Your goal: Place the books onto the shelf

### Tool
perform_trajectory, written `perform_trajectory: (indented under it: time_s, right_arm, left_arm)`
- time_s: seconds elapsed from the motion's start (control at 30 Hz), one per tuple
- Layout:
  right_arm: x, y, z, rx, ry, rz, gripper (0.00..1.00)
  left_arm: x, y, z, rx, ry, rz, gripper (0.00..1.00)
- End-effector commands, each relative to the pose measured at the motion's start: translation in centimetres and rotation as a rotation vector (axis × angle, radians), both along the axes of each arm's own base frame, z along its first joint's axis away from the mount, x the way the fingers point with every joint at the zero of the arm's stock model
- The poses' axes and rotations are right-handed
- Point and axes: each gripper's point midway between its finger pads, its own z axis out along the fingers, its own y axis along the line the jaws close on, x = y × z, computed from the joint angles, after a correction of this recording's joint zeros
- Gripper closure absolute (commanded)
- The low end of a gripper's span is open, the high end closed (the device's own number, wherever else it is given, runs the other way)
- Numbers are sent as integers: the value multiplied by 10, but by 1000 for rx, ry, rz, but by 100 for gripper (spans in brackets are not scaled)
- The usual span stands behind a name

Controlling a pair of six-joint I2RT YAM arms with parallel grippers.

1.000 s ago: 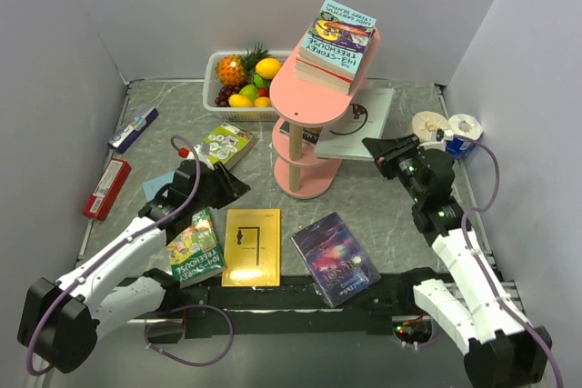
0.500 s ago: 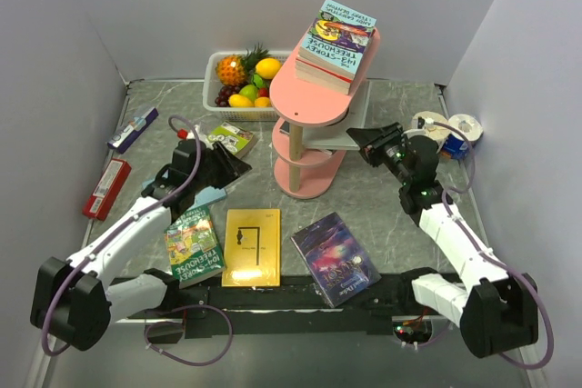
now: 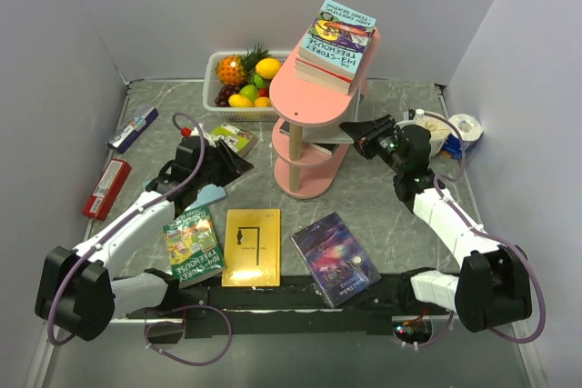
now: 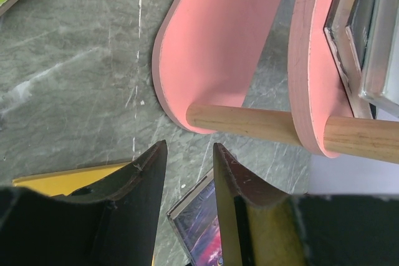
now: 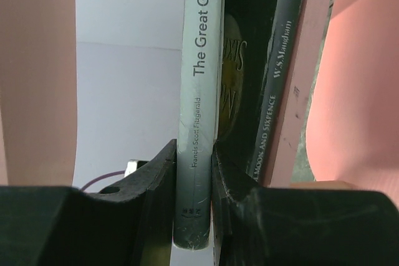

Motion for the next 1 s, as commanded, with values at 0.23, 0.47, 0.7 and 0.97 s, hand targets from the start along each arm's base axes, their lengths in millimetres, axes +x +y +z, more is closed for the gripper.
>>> perform_trajectory:
  time_s: [0.23, 0.47, 0.7, 0.97]
  right_arm:
    - [6, -4, 20, -206, -58, 35, 33]
    - [-4, -23, 22, -336, -32, -20, 16]
    - [-23, -54, 28, -496, -39, -126, 24]
    - [-23, -60, 24, -574, -37, -118, 86]
  left_arm:
    - [11, -5, 27, -39, -67, -14, 58]
    - [12, -6, 33, -34, -74, -20, 58]
    - [16, -1, 49, -12, -112, -3, 57]
    - [44, 12, 67, -27, -133, 73, 58]
